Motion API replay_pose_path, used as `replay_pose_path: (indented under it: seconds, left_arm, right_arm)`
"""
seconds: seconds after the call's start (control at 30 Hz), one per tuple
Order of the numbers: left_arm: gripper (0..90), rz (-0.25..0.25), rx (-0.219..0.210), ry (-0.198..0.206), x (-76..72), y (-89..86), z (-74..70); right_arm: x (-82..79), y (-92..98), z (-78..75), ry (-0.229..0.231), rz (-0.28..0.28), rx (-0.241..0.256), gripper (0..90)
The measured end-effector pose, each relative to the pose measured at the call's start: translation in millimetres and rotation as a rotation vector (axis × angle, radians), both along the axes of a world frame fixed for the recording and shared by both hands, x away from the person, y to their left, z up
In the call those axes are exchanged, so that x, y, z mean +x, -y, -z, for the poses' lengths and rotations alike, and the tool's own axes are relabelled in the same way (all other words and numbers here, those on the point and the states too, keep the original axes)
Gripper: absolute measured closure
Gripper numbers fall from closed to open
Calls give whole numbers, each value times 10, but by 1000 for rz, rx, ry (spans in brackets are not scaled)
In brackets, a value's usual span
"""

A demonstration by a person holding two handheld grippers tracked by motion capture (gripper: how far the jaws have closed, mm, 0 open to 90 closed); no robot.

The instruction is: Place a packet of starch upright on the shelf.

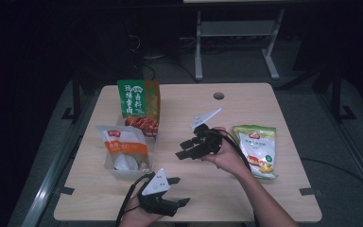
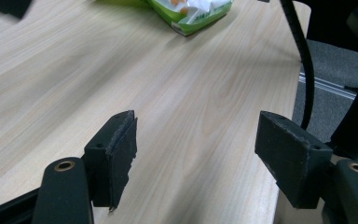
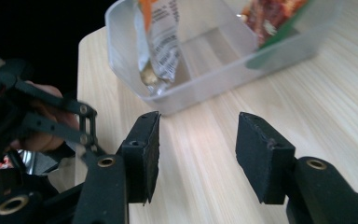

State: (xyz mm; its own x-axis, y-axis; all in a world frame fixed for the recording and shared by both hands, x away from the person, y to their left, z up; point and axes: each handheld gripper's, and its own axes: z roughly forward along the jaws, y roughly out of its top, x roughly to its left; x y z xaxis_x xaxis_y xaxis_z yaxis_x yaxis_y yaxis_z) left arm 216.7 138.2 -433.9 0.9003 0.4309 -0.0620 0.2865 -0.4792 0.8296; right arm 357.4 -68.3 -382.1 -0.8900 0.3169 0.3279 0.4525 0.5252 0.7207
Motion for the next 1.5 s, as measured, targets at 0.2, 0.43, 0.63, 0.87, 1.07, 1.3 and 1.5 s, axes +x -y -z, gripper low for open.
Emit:
replay_pose_path:
  seconds: [0.2, 0.43, 0.63, 0.87, 1.07, 1.3, 1.5]
  left_arm:
    - [284, -5, 1, 6, 17, -4, 0]
    - [281, -8, 5, 9, 33, -6, 1]
    - [280, -11, 7, 5, 36, 5, 11]
    - [279, -14, 1, 3, 36, 12, 14]
    - [279, -11, -2, -5, 55, 39, 1]
    - [276, 9, 14, -18, 95, 121, -8]
    - [276, 14, 13, -28, 148, 227, -35]
  right_arm:
    - [-41, 324, 2, 5, 58, -4, 466]
    - [-103, 727, 19, 6, 133, -16, 450]
    - [-159, 1021, 46, -4, 202, -28, 438]
    - [-217, 1344, 98, -10, 278, -60, 424]
    - [-269, 1643, 159, -17, 362, -92, 415]
    - [-346, 1989, 202, -13, 446, -97, 410]
    - [-374, 2255, 308, -28, 524, -125, 408]
